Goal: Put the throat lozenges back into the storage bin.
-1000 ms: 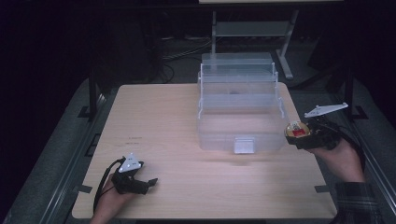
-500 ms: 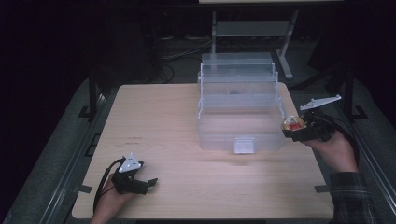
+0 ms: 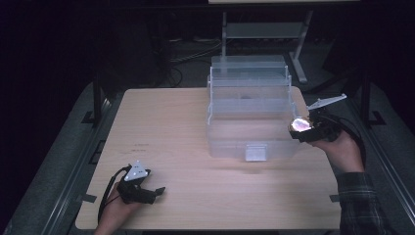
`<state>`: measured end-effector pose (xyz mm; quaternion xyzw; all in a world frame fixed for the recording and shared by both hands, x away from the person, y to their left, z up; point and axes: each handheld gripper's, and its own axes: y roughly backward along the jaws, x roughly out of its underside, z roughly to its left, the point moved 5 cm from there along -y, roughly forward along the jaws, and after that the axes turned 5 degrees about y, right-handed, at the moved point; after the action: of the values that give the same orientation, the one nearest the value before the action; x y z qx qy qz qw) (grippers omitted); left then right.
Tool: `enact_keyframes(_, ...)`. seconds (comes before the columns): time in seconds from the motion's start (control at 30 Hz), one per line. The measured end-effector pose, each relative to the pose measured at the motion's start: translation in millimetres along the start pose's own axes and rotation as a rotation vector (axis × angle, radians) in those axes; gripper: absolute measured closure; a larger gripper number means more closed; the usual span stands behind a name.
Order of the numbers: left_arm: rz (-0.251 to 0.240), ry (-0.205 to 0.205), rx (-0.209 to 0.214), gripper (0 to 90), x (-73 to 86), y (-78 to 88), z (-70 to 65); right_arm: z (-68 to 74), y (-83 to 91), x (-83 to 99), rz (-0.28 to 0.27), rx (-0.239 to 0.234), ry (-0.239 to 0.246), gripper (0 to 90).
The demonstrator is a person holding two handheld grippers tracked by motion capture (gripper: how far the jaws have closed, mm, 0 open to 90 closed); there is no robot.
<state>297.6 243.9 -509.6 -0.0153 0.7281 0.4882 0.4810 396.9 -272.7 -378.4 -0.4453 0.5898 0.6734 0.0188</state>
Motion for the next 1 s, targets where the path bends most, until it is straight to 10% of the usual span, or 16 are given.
enact_keyframes(1.0,0.000,0.001,0.000,11.3,0.2,0.2,-0.1,1.1,-29.5,-13.9,0.052,-0.025,0.010,19.4)
